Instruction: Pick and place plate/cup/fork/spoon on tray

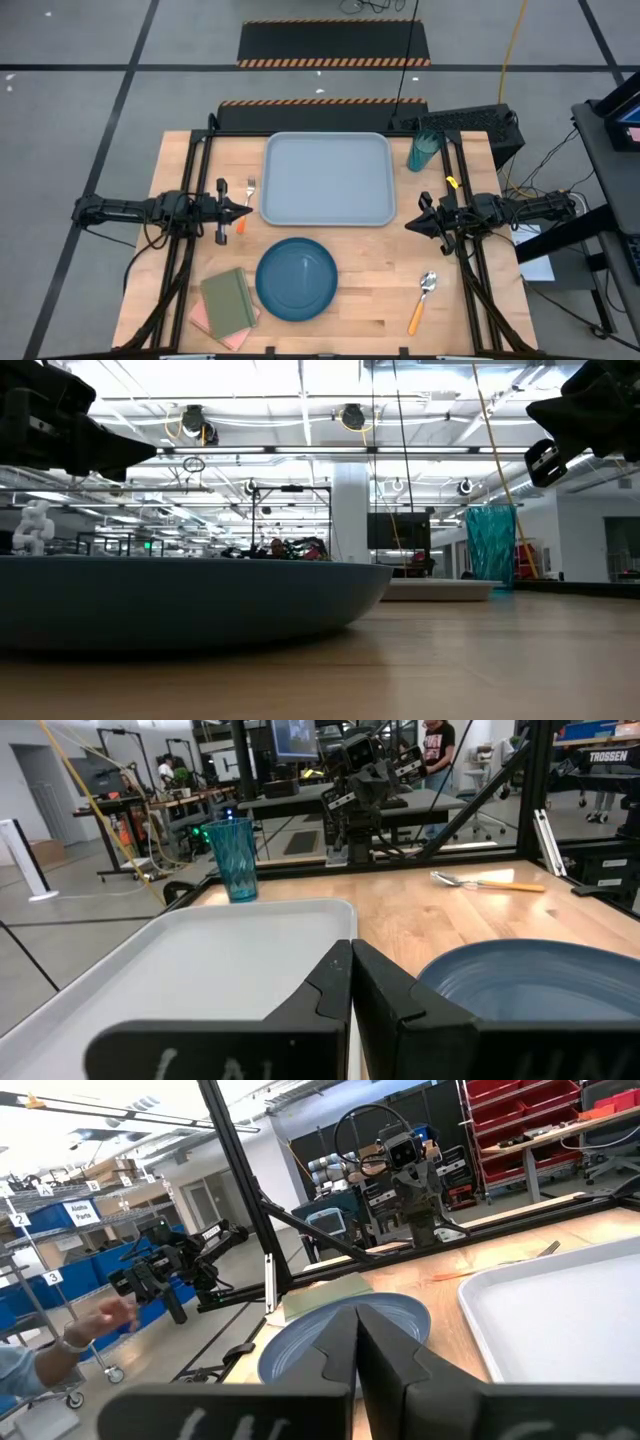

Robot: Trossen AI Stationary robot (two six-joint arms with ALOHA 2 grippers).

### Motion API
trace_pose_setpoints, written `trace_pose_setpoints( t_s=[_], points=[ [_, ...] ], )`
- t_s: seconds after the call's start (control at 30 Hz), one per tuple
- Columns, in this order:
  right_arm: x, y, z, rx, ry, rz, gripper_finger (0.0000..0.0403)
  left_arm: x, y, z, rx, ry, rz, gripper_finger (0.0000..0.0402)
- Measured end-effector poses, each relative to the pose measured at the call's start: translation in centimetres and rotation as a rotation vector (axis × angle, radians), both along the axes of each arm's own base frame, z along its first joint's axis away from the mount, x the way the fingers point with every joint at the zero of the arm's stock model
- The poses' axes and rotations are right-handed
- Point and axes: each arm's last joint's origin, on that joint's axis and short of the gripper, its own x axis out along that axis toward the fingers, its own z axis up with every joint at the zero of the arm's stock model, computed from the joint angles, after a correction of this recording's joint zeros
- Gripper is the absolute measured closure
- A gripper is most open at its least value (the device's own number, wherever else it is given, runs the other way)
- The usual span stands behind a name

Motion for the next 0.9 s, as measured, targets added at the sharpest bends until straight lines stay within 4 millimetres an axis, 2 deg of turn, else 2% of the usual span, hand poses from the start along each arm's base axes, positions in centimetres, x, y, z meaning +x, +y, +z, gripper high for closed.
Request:
trace_pose_setpoints(
  t_s=[0.53,0.7,0.9],
  points=[
    [0.00,0.00,0.00,0.000,0.000,0.000,0.0403,0.00,0.00,-0.01,0.000,0.000,0.000,0.0387],
    [0.00,0.00,0.00,0.000,0.000,0.000,0.0403,0.00,0.00,0.00,0.064,0.004,0.001,0.0387],
    [0.00,0.00,0.00,0.000,0.000,0.000,0.0403,0.00,0.00,-0.01,0.026,0.002,0.001,0.0387]
  ],
)
